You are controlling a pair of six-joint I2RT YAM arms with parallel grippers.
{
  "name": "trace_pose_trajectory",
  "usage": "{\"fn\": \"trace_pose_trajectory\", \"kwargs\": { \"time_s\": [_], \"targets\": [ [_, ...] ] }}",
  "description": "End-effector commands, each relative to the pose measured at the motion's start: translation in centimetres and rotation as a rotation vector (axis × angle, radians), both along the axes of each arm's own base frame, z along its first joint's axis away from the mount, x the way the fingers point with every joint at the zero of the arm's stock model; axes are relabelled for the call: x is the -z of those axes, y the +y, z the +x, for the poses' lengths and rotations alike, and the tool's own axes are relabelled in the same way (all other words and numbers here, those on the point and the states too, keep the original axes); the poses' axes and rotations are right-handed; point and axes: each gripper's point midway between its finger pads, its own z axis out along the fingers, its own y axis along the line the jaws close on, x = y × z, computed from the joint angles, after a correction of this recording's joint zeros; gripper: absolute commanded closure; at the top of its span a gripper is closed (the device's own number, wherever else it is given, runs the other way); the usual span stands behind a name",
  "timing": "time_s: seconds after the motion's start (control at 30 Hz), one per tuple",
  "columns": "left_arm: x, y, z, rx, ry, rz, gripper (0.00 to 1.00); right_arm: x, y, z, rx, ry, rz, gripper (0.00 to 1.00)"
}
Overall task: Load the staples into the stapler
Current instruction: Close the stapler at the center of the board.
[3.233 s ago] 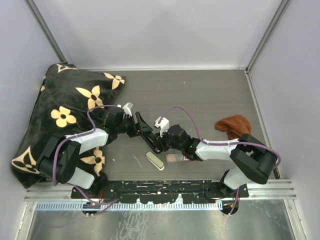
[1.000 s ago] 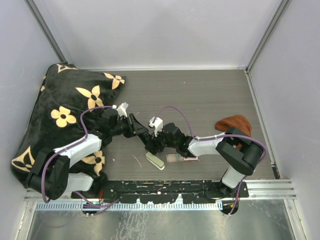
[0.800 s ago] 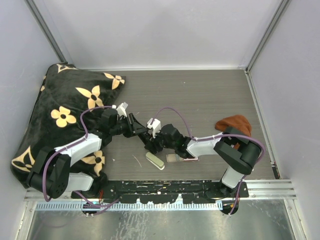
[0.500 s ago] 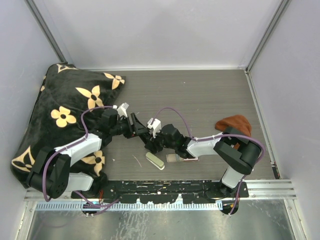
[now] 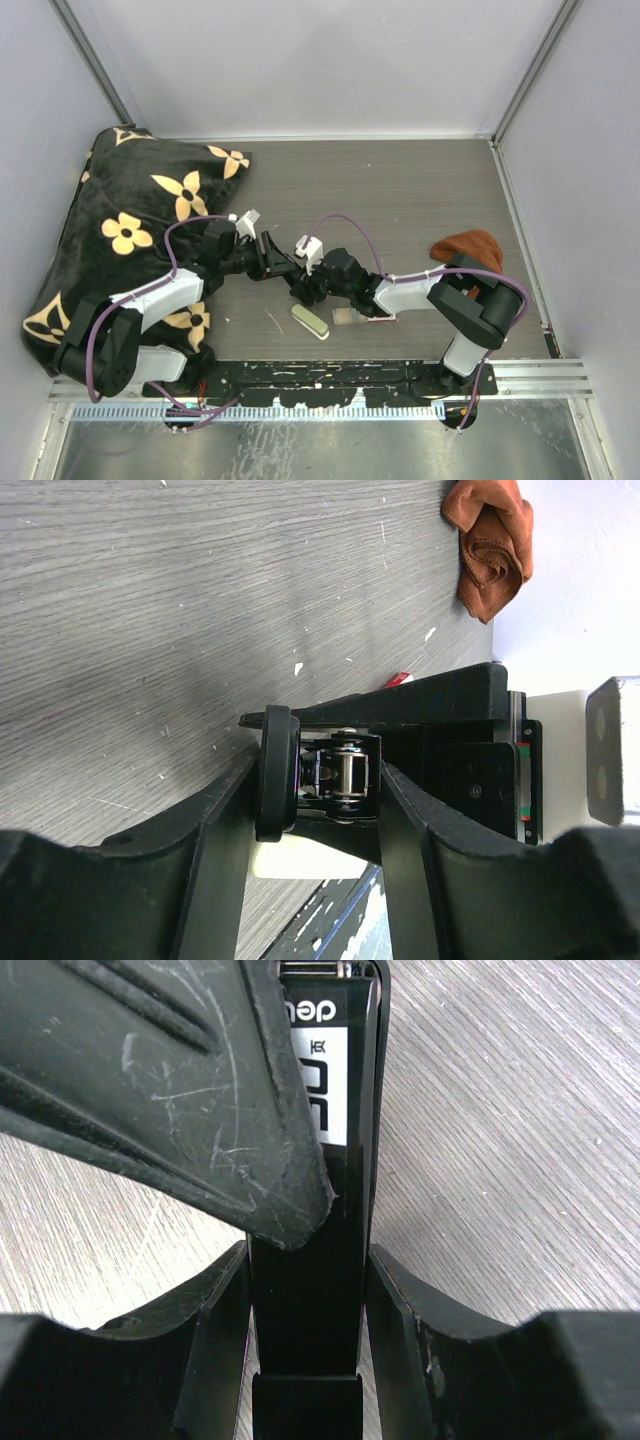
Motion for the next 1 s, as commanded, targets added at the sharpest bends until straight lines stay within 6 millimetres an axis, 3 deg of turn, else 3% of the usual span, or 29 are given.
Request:
{"fn": "trace_pose_trajectory", "kwargs": {
  "time_s": [0.0,0.23,0.4,0.43,0.53,0.6,0.7,0.8,0.97],
  "targets": [
    [-0.8,-0.6,0.1,0.029,-0.027,-0.036,0.52,-3.7,1.3,1.1,-0.001,-0.081,0.114,0.87],
    [-0.4,-0.9,0.2,0.032,-0.009,-0.056,0.54,-4.3,1.5,0.8,-0.016,-0.079,0.129,0.87],
    [-0.3,-1.1,0.5,0.031,-0.001,-0.07,0.72,-4.4,1.5,0.6,-0.024,-0.077,0.129,0.86],
    [-0.3,-1.2,0.5,0.033,0.0,-0.073,0.77,-4.5,1.4,0.7,-0.015,-0.074,0.129,0.82],
    [-0.7,-1.3,0.6,0.028,-0.001,-0.084,0.93,-4.8,1.1,0.8,0.008,-0.058,0.112,0.56],
    [-1.1,-1.3,0.7,0.024,-0.009,-0.089,1.0,-5.4,0.6,0.7,0.022,-0.065,0.114,0.44],
    [-2.0,-1.3,1.0,0.022,-0.033,-0.094,1.0,-6.5,-0.8,0.6,0.053,-0.069,0.114,0.34],
    [-3.1,-1.2,1.3,0.019,-0.06,-0.103,1.0,-8.0,-2.3,0.4,0.078,-0.055,0.127,0.12],
    [-5.3,-1.1,1.8,0.024,-0.107,-0.128,1.0,-10.6,-5.3,0.8,0.136,-0.013,0.163,0.04]
  ]
}}
